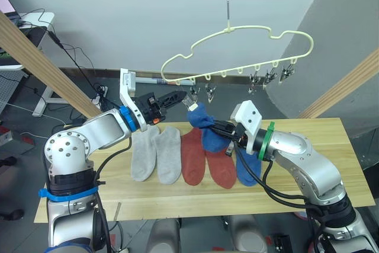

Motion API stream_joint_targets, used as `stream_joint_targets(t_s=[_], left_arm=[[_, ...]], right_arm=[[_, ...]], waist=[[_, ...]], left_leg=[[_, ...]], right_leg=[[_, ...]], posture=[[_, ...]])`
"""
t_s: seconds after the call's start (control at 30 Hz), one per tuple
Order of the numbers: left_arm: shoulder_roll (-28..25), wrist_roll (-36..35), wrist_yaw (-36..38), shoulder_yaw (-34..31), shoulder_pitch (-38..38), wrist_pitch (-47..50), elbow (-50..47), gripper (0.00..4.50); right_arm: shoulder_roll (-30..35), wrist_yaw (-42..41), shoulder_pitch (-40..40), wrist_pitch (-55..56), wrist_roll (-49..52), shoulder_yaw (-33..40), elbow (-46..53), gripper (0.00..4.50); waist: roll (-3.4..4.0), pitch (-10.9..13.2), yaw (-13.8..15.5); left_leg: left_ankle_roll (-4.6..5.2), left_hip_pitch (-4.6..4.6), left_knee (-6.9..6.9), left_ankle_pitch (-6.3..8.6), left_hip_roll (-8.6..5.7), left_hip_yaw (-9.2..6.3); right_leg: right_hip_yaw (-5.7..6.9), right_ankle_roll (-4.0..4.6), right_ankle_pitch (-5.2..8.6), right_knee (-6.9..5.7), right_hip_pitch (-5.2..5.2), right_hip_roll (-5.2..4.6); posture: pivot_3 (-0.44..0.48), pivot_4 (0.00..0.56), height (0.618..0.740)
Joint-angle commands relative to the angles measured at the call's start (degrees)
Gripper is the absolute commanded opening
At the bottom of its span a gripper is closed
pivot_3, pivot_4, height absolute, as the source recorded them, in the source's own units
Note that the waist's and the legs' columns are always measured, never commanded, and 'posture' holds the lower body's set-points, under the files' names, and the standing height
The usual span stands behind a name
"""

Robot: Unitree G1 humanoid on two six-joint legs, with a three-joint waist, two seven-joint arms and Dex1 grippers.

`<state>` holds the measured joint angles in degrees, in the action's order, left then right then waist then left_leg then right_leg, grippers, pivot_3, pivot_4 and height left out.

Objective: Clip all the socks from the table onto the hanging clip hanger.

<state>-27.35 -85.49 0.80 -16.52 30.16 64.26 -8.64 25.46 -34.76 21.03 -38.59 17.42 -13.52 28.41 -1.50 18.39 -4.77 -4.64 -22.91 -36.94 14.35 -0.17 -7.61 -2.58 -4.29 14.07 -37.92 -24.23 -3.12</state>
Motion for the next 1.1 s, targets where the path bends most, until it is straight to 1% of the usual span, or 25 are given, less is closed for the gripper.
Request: stream_joint_targets(t_s=[0.03, 0.2, 0.3, 0.37, 0.4, 0.43, 0.47, 0.63, 0.73, 0.8, 0.87, 0.97, 1.03, 1.1], left_arm=[[-0.77, -1.03, 1.21, -0.06, -0.15, -0.69, -2.07, 0.52], [-0.93, -0.60, 2.06, 0.31, -0.20, -0.88, -2.92, 0.52], [-1.78, 3.55, 6.31, 0.75, -0.13, -3.40, -5.21, 0.52], [-1.59, 1.52, 7.07, 0.29, -0.12, -3.32, -5.63, 1.23], [-1.44, 0.35, 6.89, 0.16, -0.17, -3.19, -5.53, 1.40], [-1.46, -0.35, 6.80, 0.17, -0.22, -3.05, -5.46, 1.67], [-1.66, -0.58, 6.98, 0.30, -0.32, -2.97, -5.58, 2.05], [-3.11, -2.14, 6.75, 0.31, -1.39, -2.50, -6.82, 3.55], [-5.15, -1.66, 6.68, 0.23, -2.46, -2.14, -7.83, 4.47], [-10.71, 5.44, 10.24, 1.52, -6.33, -1.78, -11.66, 4.47], [-14.18, 10.45, 12.13, 2.26, -9.29, -2.71, -13.92, 4.47], [-17.44, 20.08, 17.36, 4.78, -13.07, -8.59, -18.94, 4.50], [-16.63, 24.99, 18.07, 6.12, -14.06, -12.11, -20.58, 4.50], [-14.57, 28.41, 17.24, 7.34, -14.17, -14.60, -21.66, 4.50]], right_arm=[[-0.44, 0.40, 0.72, 0.50, 0.12, 0.67, 1.01, 0.03], [-0.47, 0.72, 1.33, 0.32, -1.23, -0.41, 0.54, 0.03], [-0.25, 1.08, 1.37, 0.22, -2.13, -0.84, 0.03, 0.03], [-0.24, 1.08, 1.23, 0.19, -2.20, -0.80, -0.15, 0.00], [-0.26, 1.07, 1.14, 0.16, -2.19, -0.76, -0.18, 0.00], [-0.26, 1.02, 1.10, 0.29, -2.33, -0.85, -0.32, 0.00], [-0.29, 1.02, 1.08, 0.42, -2.53, -1.01, -0.54, 0.00], [-0.89, 1.63, 1.55, 1.79, -4.74, -2.43, -2.73, 0.00], [-1.53, 1.62, 2.04, 2.41, -5.54, -2.48, -3.77, 0.00], [-2.53, 1.57, 2.97, 2.99, -5.80, -2.52, -5.84, 0.00], [-3.31, 1.43, 3.62, 3.43, -5.85, -2.51, -7.42, 0.00], [-4.14, -0.16, 3.88, 3.39, -4.69, -2.75, -9.17, 0.77], [-4.13, -0.69, 3.53, 3.57, -4.59, -2.59, -9.57, 1.47], [-3.68, -0.90, 2.93, 3.58, -4.63, -1.83, -9.41, 2.22]], waist=[[0.00, 0.00, 0.00], [0.00, 0.00, 0.00], [0.00, 0.00, 0.00], [0.00, 0.00, 0.00], [0.00, 0.00, 0.00], [0.00, 0.00, 0.00], [0.00, 0.00, 0.00], [0.00, 0.00, -0.04], [0.00, 0.00, -0.06], [-0.04, 0.01, -0.30], [-0.03, 0.01, -0.35], [-0.03, 0.01, 0.09], [-0.03, 0.01, 0.69], [-0.03, 0.01, 1.29]], left_leg=[[0.00, 0.00, 0.00, 0.00, 0.00, 0.00], [0.00, 0.00, 0.00, 0.00, 0.00, 0.00], [0.00, 0.00, 0.00, 0.00, 0.00, 0.00], [0.00, -0.01, 0.01, 0.00, 0.00, 0.01], [0.00, -0.01, 0.01, 0.00, 0.00, 0.01], [0.00, -0.01, 0.02, 0.00, 0.00, 0.01], [0.00, -0.02, 0.01, 0.00, 0.00, 0.00], [0.00, -0.01, 0.01, 0.00, 0.01, 0.01], [0.00, -0.02, 0.02, 0.00, 0.01, 0.01], [0.00, -0.01, 0.02, 0.00, 0.01, 0.01], [0.00, 0.02, 0.10, 0.00, 0.03, 0.10], [0.00, -0.01, 0.14, 0.00, 0.05, 0.04], [0.00, -0.06, 0.15, 0.00, 0.04, 0.04], [0.00, -0.09, 0.12, 0.00, 0.02, 0.05]], right_leg=[[0.00, 0.00, 0.00, 0.00, 0.00, 0.00], [0.00, 0.00, 0.00, -0.01, 0.00, 0.00], [0.00, 0.00, 0.00, -0.01, -0.01, 0.00], [0.00, 0.00, 0.00, 0.00, -0.02, 0.00], [-0.01, 0.00, 0.00, 0.00, -0.03, 0.00], [0.00, 0.00, 0.00, 0.00, -0.03, 0.00], [0.00, 0.00, 0.00, 0.00, -0.03, 0.00], [-0.01, 0.00, 0.00, 0.00, -0.03, 0.00], [-0.01, 0.00, 0.00, -0.02, -0.05, 0.00], [-0.01, 0.00, 0.00, -0.03, -0.06, 0.00], [-0.11, 0.01, 0.00, -0.04, -0.11, 0.03], [-0.03, 0.04, 0.02, -0.04, -0.15, 0.04], [-0.03, 0.04, 0.02, 0.03, -0.15, 0.02], [-0.03, 0.04, 0.01, 0.11, -0.14, 0.00]], posture=[[-0.111, 0.301, 0.740], [-0.111, 0.301, 0.740], [-0.110, 0.302, 0.740], [-0.108, 0.302, 0.740], [-0.107, 0.302, 0.740], [-0.107, 0.302, 0.740], [-0.105, 0.301, 0.740], [-0.101, 0.300, 0.740], [-0.092, 0.299, 0.740], [-0.081, 0.300, 0.740], [-0.063, 0.302, 0.740], [-0.059, 0.302, 0.740], [-0.059, 0.302, 0.740], [-0.059, 0.302, 0.740]])
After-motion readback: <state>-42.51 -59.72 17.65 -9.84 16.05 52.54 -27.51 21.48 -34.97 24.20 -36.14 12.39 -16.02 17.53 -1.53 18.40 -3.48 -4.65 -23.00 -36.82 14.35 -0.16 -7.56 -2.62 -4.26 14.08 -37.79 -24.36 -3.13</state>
